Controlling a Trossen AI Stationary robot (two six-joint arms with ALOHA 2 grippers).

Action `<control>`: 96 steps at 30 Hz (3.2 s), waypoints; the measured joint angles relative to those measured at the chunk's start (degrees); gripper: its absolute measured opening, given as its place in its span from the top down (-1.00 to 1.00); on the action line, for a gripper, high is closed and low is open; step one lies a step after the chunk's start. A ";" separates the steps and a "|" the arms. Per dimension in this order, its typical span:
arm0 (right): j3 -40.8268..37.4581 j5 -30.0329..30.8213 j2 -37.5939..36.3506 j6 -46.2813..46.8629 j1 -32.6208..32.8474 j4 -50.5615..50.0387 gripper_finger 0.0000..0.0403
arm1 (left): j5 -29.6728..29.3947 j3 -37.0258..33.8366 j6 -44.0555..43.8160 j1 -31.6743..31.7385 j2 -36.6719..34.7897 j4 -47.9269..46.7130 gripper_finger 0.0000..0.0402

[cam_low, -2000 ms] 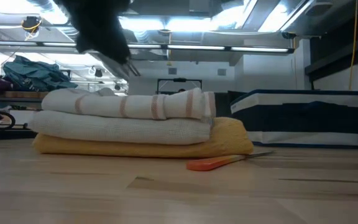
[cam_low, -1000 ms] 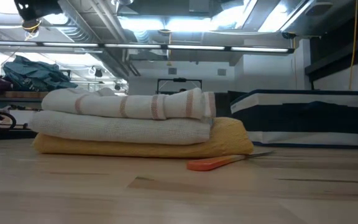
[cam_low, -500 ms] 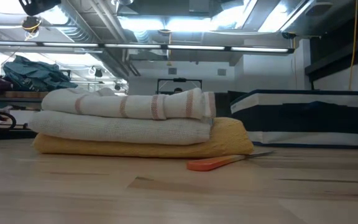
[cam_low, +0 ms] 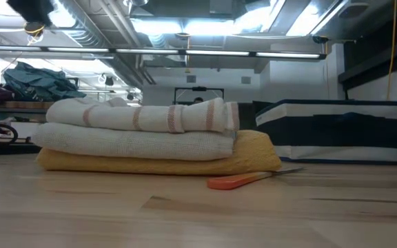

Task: Fold towel
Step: Put the stacked folded towels into the blue bin

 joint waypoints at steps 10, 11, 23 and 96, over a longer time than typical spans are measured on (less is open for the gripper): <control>-42.40 5.69 -19.83 19.52 0.00 5.83 0.09 | -11.69 -0.12 -11.06 0.00 -0.53 -14.17 0.50; -47.88 5.50 -21.73 20.27 0.00 9.38 0.09 | -12.20 -0.44 -10.68 0.00 -0.54 -13.97 0.50; -96.60 -9.03 -32.96 23.50 0.00 64.10 0.09 | -11.33 -22.19 -22.97 -0.17 -1.96 2.36 0.50; -102.40 -1.52 14.92 52.89 0.00 116.70 0.09 | 1.42 -36.54 -45.46 10.74 21.11 51.93 0.50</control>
